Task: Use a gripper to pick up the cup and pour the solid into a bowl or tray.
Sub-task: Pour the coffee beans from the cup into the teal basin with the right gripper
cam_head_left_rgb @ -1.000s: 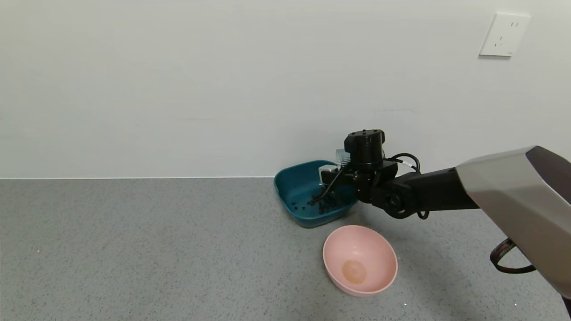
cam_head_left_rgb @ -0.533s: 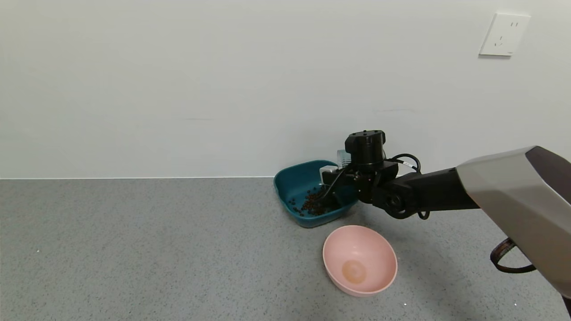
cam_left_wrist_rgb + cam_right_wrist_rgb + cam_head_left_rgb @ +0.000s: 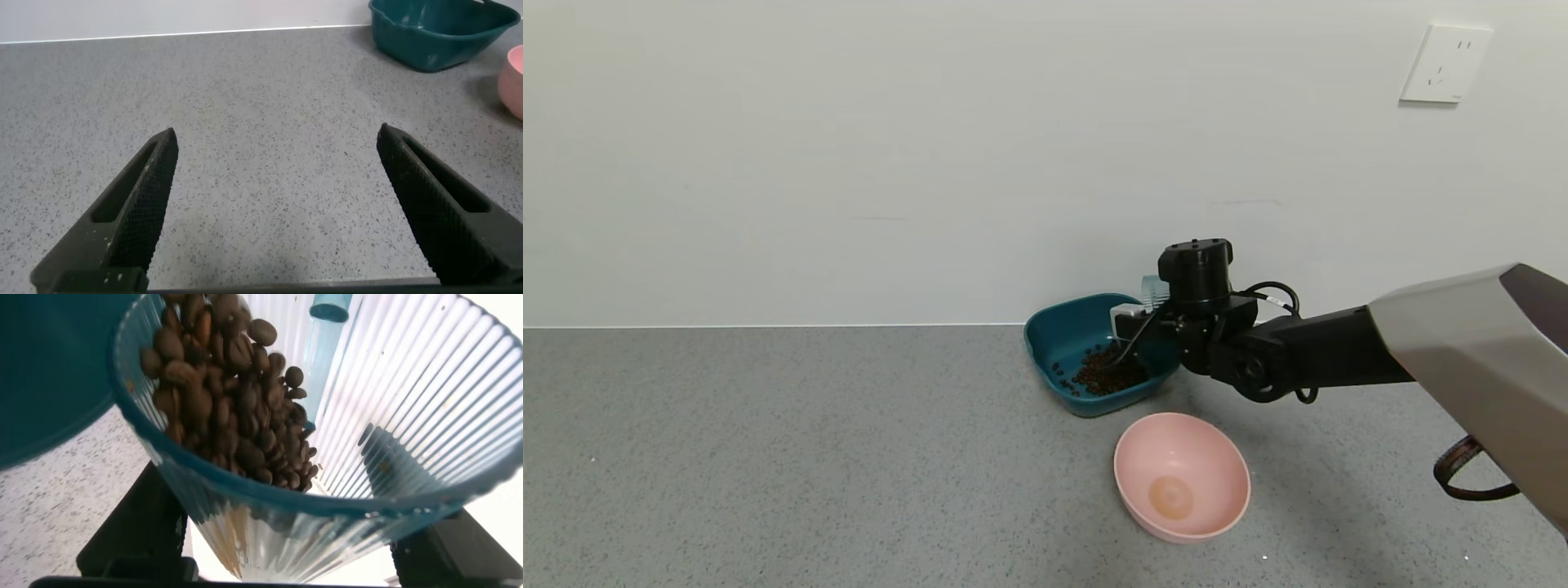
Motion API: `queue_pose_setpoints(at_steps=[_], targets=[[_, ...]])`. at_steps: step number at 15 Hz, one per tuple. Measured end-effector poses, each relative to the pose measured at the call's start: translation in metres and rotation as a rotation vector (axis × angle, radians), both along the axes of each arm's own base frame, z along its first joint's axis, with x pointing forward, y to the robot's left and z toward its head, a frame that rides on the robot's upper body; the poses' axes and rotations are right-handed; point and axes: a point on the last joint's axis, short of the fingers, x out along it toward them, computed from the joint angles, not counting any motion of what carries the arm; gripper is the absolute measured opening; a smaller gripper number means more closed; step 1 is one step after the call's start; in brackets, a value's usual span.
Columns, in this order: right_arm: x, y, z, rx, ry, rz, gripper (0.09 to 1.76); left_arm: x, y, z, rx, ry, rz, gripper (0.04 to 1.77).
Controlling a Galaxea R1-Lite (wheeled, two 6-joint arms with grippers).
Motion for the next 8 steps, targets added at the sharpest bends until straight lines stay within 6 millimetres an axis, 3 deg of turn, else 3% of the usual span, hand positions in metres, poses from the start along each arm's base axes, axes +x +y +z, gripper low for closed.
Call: queue_pose_setpoints(at_steps=[8], targets=[[-0.019, -0.011, 0.005, 0.185, 0.011, -0.007, 1.36, 0.000, 0.000, 0.000, 0.000, 0.000, 0.000, 1.75]])
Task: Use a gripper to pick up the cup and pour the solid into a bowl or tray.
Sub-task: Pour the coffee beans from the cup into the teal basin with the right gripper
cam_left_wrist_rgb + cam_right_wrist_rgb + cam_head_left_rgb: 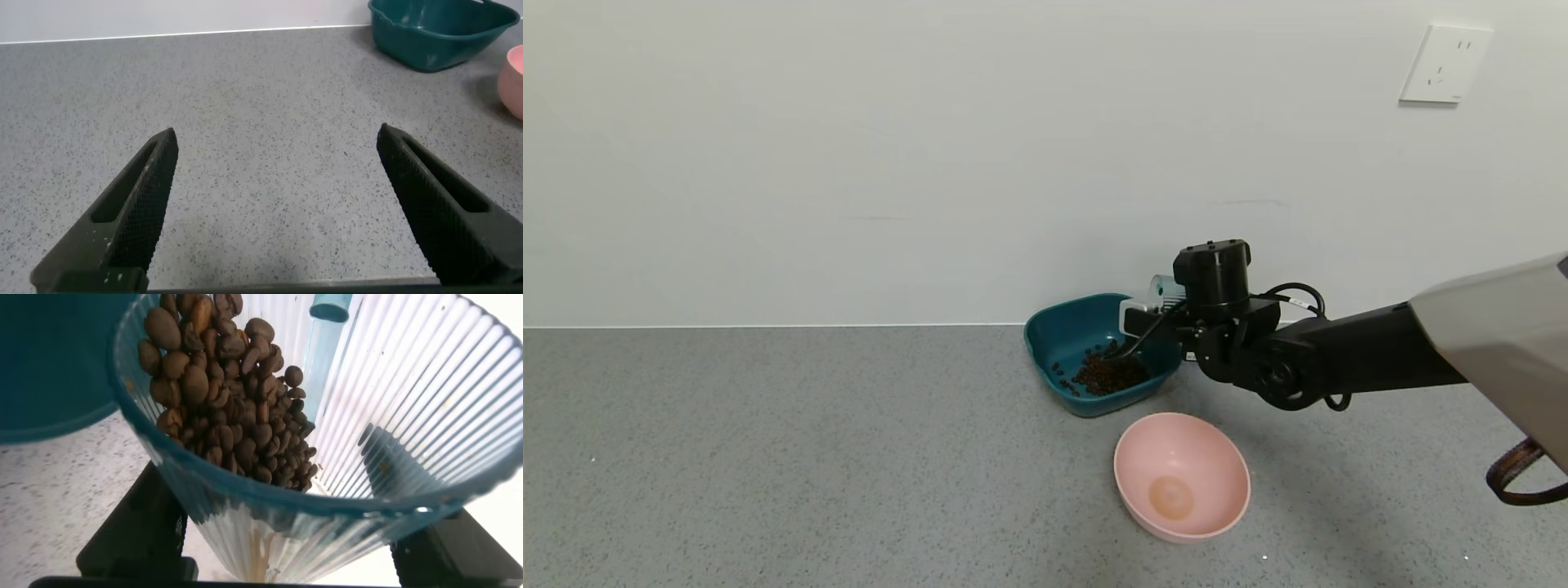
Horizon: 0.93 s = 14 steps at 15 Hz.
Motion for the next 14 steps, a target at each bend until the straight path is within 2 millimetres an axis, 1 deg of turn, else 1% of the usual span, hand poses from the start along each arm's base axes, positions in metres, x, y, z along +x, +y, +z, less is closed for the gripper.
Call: queue_pose_setpoints(at_steps=[5, 9, 14], targets=[[-0.005, -0.009, 0.010, 0.145, -0.025, -0.023, 1.36, 0.000, 0.000, 0.000, 0.000, 0.000, 0.000, 1.75], [-0.006, -0.021, 0.018, 0.230, -0.047, -0.049, 1.36, 0.000, 0.000, 0.000, 0.000, 0.000, 0.000, 1.75], [-0.019, -0.040, 0.028, 0.380, -0.055, -0.085, 1.36, 0.000, 0.000, 0.000, 0.000, 0.000, 0.000, 1.75]])
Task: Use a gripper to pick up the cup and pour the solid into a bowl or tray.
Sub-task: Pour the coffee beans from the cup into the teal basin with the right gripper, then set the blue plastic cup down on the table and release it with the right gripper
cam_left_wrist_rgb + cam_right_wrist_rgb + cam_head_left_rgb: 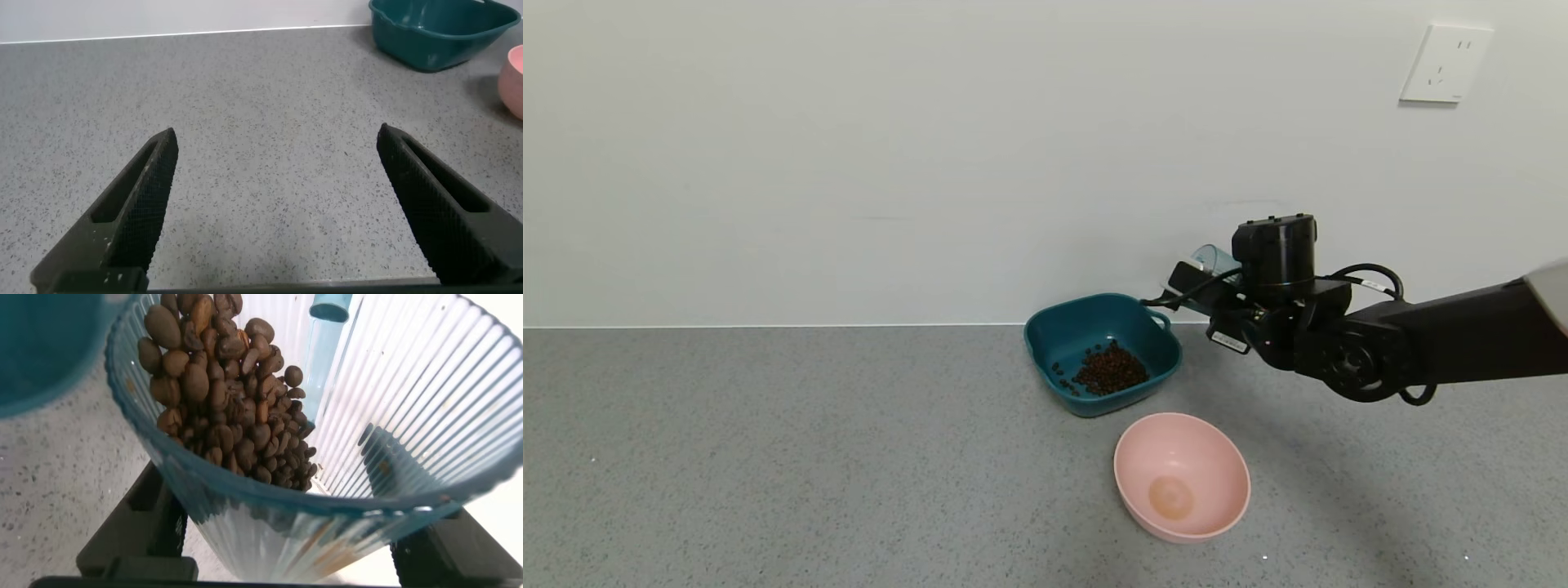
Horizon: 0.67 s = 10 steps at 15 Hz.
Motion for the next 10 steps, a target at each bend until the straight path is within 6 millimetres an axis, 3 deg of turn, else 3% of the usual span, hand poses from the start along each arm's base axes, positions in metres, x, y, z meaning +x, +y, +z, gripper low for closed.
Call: queue_pose_setpoints(at_steps=[7, 10], targets=[[-0.014, -0.020, 0.013, 0.398, -0.063, -0.125, 1.36, 0.000, 0.000, 0.000, 0.000, 0.000, 0.000, 1.75], [-0.020, -0.027, 0.003, 0.557, -0.065, -0.195, 1.36, 0.000, 0.000, 0.000, 0.000, 0.000, 0.000, 1.75]])
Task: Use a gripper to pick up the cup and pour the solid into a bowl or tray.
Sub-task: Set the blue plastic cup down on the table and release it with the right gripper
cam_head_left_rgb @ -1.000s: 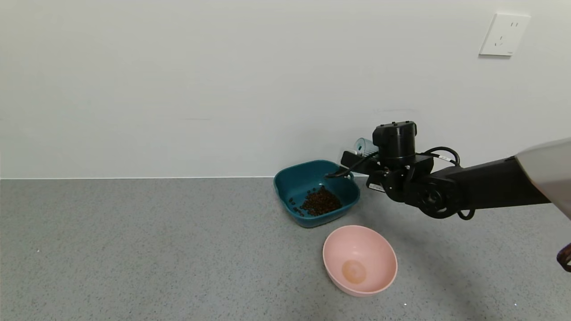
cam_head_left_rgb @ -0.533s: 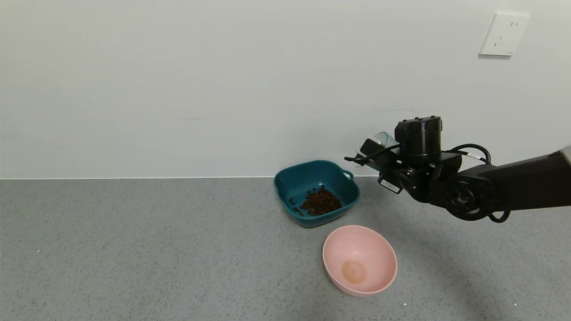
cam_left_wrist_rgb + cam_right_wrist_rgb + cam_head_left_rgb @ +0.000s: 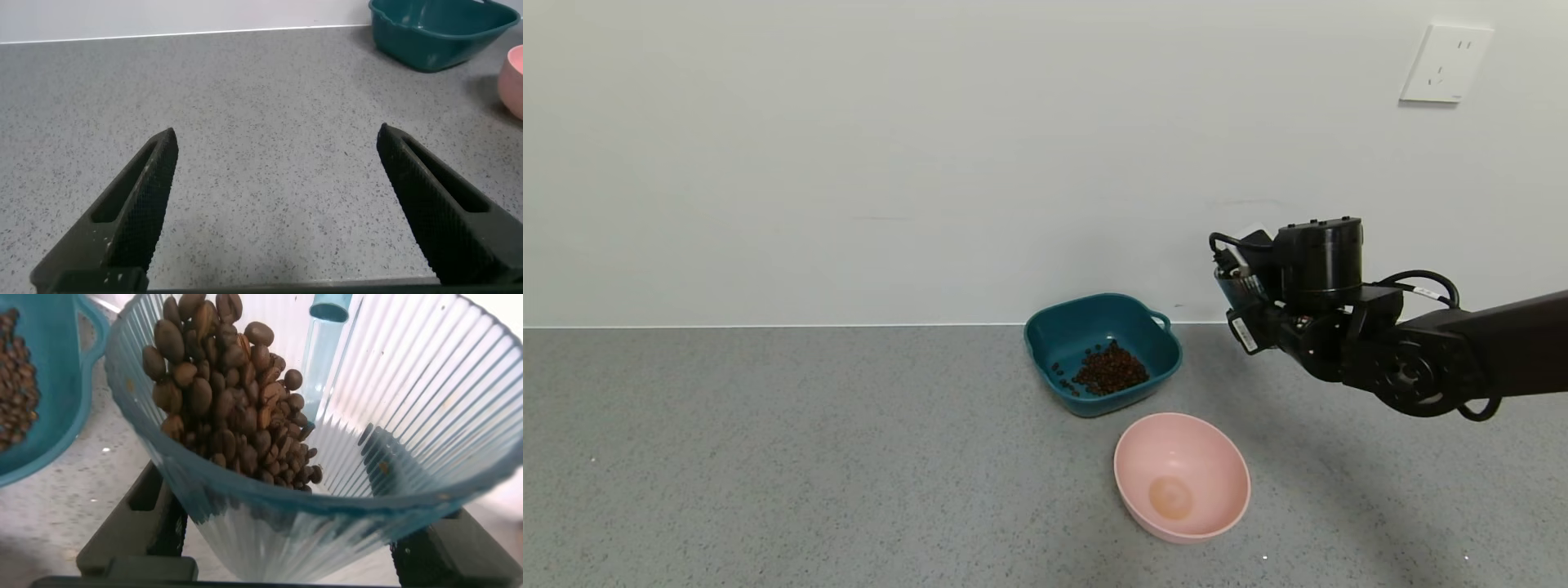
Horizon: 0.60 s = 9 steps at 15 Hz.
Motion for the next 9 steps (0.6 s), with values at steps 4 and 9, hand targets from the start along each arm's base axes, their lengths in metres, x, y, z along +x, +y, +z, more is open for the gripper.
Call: queue_pose_setpoints(at_steps=[4, 9], targets=[[0.000, -0.014, -0.002, 0.230, -0.102, -0.085, 1.36, 0.000, 0.000, 0.000, 0.000, 0.000, 0.000, 1.75], [-0.005, -0.023, -0.011, 0.413, -0.167, -0.147, 1.36, 0.000, 0.000, 0.000, 0.000, 0.000, 0.000, 1.75]])
